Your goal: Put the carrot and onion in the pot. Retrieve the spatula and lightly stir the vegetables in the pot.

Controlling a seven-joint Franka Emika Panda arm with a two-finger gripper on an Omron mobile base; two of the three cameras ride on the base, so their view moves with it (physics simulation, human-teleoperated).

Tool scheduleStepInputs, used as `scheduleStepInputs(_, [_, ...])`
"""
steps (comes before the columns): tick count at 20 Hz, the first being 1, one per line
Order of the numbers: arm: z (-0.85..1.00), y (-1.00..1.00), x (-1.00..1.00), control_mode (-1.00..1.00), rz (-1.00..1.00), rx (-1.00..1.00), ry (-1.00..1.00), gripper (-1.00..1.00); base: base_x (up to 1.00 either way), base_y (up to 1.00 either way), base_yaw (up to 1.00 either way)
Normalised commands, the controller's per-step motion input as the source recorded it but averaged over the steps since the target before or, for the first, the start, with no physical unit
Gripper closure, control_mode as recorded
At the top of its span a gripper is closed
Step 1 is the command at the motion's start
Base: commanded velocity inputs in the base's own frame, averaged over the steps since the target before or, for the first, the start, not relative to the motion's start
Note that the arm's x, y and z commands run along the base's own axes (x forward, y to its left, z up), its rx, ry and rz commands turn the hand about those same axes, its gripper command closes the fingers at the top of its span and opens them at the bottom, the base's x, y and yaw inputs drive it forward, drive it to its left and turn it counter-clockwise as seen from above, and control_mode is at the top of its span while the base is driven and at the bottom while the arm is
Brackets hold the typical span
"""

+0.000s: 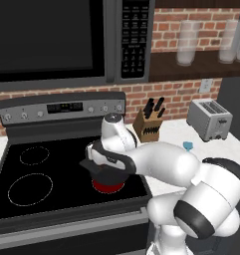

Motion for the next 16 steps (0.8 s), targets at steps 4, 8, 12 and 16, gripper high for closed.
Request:
scheduleStepInputs(4, [-0.06,0.00,-0.10,-1.00,0.10,0.02,0.04,1.00,0.00,0.00,0.00])
scheduleStepInputs(8, [0.00,0.07,-0.19,-1.00,0.08,0.04,0.15,1.00,0.00,0.00,0.00])
scheduleStepInputs(12, [0.00,0.11,-0.15,-1.00,0.06,0.03,0.18,1.00,0.00,0.00,0.00])
scheduleStepInputs(16, [0.00,0.11,-0.13,-1.00,0.05,0.00,0.12,1.00,0.00,0.00,0.00])
